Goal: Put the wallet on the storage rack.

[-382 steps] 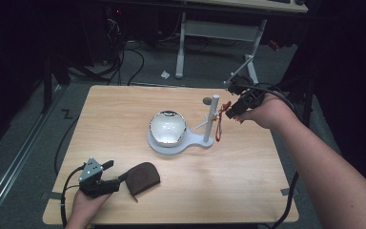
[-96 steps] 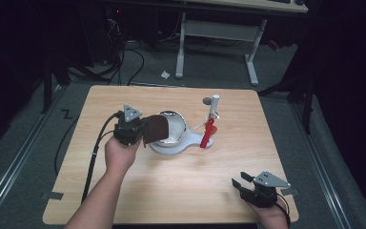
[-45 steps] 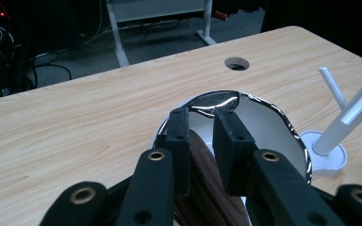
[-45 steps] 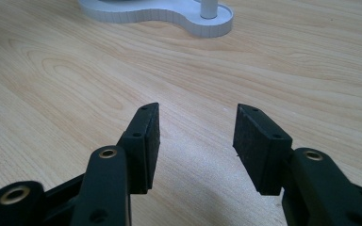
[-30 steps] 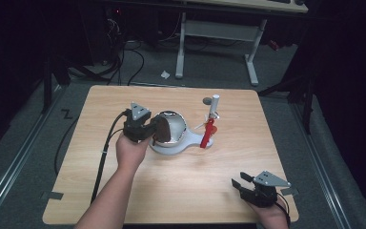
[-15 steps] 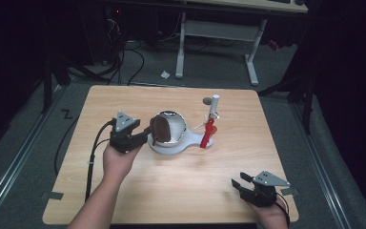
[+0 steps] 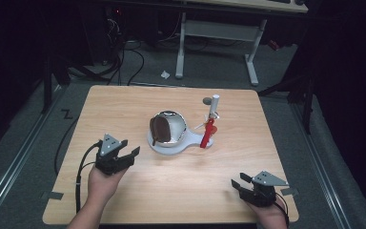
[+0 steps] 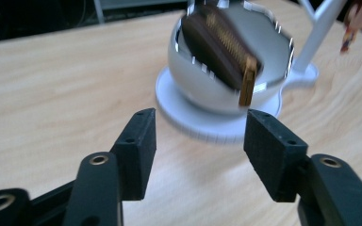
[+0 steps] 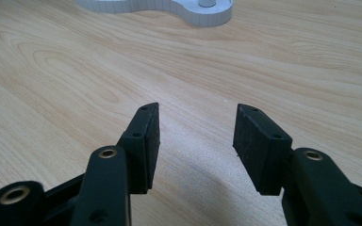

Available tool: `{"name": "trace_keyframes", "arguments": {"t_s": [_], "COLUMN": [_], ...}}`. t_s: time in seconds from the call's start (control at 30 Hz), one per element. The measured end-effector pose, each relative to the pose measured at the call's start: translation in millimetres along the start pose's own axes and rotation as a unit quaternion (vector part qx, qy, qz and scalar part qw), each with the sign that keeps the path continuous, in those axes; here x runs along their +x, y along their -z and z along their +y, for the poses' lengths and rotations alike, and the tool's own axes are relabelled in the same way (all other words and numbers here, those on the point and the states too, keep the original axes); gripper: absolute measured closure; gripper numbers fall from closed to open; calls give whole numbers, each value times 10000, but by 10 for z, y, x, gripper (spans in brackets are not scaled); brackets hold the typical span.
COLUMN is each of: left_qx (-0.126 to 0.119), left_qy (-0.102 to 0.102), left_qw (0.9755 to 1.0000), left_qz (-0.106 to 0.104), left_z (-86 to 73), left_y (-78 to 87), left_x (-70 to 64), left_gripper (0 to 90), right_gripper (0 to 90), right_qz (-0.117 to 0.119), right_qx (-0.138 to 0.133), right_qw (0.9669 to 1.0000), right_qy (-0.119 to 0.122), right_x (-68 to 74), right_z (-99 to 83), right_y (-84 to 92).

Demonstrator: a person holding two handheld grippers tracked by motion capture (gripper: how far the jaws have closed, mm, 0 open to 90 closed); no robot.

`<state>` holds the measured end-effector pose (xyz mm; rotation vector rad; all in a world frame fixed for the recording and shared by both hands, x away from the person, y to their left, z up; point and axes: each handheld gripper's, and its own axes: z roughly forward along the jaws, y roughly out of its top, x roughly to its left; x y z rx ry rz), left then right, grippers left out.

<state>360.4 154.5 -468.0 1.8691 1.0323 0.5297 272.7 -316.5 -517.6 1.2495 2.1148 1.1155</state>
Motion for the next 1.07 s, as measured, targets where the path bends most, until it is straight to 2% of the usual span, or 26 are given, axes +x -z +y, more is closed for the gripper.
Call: {"name": "trace_keyframes", "arguments": {"t_s": [0.17, 0.33, 0.43, 0.5, 0.53, 0.6, 0.63, 0.73, 0.8, 1.07], "left_qx": [252, 617, 579, 555, 617, 514, 533, 550, 569, 513], "left_qy": [24, -112, -79, 88, 136, 46, 0, 4, -73, 48], "left_qw": [9996, 9980, 9983, 9982, 9977, 9984, 9984, 9981, 9980, 9981], "left_qz": [-96, -73, -73, -190, -246, -236, -198, -274, -269, -353], "left_z": [-266, -523, -676, -784, -790, -780, -775, -775, -777, -767], "left_y": [-10, -10, 43, 85, 94, 122, 123, 99, 94, 92], "left_x": [-8, -18, -37, -58, -66, -88, -90, -87, -88, -79], "left_gripper": [388, 378, 372, 379, 387, 373, 376, 375, 374, 355], "right_gripper": [517, 517, 517, 517, 517, 517, 517, 516, 516, 512], "right_qz": [-26, -46, -77, -94, -104, -133, -141, -164, -185, -249], "right_qx": [36, 58, 88, 112, 126, 136, 141, 180, 199, 237], "right_qw": [10000, 10000, 9999, 9999, 9999, 9998, 9998, 9997, 9996, 9994], "right_qy": [-13, -3, -24, -30, -25, 7, 0, -36, -18, -12], "right_x": [5, 5, 9, 13, 14, 16, 17, 26, 33, 44], "right_z": [-6, -18, -24, -29, -30, -27, -26, -21, -23, -31], "right_y": [-14, -23, -34, -41, -44, -53, -59, -81, -89, -90]}}
